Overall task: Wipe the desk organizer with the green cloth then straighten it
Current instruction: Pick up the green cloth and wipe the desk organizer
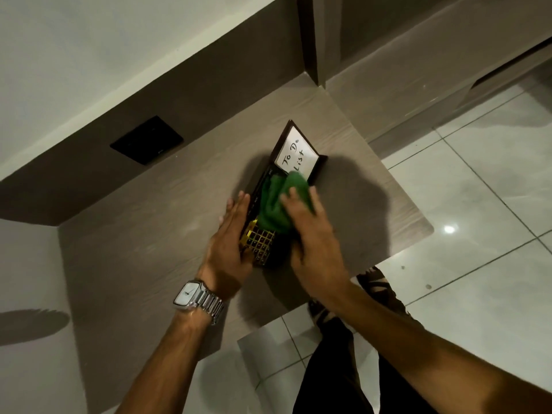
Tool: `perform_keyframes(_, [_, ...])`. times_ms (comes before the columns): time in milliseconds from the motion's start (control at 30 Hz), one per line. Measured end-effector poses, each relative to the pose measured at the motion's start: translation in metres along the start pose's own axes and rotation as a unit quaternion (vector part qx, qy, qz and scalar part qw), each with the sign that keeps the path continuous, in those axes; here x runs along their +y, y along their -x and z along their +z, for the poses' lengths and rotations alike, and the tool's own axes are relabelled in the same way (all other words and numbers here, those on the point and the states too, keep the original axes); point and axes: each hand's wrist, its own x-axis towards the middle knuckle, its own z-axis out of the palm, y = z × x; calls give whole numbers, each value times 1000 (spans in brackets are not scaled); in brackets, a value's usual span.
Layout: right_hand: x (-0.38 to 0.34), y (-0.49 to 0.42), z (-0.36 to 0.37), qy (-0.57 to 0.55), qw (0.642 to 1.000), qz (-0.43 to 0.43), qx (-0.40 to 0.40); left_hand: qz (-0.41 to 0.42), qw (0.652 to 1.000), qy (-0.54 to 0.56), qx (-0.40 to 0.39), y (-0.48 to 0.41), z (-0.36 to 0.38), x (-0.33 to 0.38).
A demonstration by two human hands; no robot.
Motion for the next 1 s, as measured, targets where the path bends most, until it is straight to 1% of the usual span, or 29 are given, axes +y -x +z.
perform_keyframes(33, [2,5,10,65,995,-68,-40,-1,1000,5,-2,0,0,0])
perform_keyframes(67, [6,11,20,115,981,-129,-83,-2,1000,2,-2,1,0,1])
perform_keyframes(100, [12,16,25,141,967,-171,-123,0,1000,-4,-1,1,0,2])
perform_keyframes(133, [18,17,25,152,956,-198,-152,4,1000,-9,2,2,0,3])
perform_keyframes(200, [31,6,21,175,945,-231,-155,12,1000,-10,11,2,0,4])
perform_keyframes(233, [36,-3,18,184,949,-218,-138,13,1000,-9,16,2,-1,5])
perform_keyframes(300, [43,-19,12,194,964,-151,-101,16,1000,-9,17,2,-1,6])
perform_keyframes(333, [45,-19,11,202,965,-138,-94,16,1000,-7,15,2,-1,6])
perform_keyframes(367, [46,-15,12,206,962,-154,-97,13,1000,-2,11,2,-1,6])
perform_keyframes(467, [41,7,22,192,929,-264,-172,9,1000,13,4,2,-2,5])
perform_keyframes(500, [40,3,23,190,923,-284,-178,10,1000,11,4,2,-2,4])
perform_keyframes(533, [39,-8,21,194,923,-285,-170,12,1000,6,5,2,-2,3])
perform_keyframes(567, [41,-20,18,202,929,-269,-157,13,1000,0,7,1,-1,2])
perform_keyframes(633, [51,-38,8,223,944,-199,-136,9,1000,-5,10,-1,0,0])
perform_keyframes(667, [55,-35,3,226,950,-164,-137,8,1000,-5,11,-1,1,0])
perform_keyframes(700, [57,-27,1,220,953,-149,-146,7,1000,-5,11,-1,2,0])
perform_keyframes(733, [55,-16,1,207,952,-156,-163,7,1000,-4,11,-1,2,-1])
perform_keyframes(800, [43,1,4,176,942,-199,-206,12,1000,-2,12,0,3,-2])
perform_keyframes(833, [36,-3,5,174,937,-220,-210,16,1000,-4,13,0,3,-2])
perform_keyframes(867, [31,-17,3,178,937,-236,-189,21,1000,-7,16,0,3,-3])
perform_keyframes(900, [30,-34,1,190,939,-245,-151,27,999,-9,21,-1,3,-4])
perform_keyframes(933, [33,-51,-5,206,941,-237,-126,28,999,-8,25,-1,3,-5])
perform_keyframes(1000, [46,-66,-21,235,945,-203,-104,20,999,-8,26,-1,4,-4])
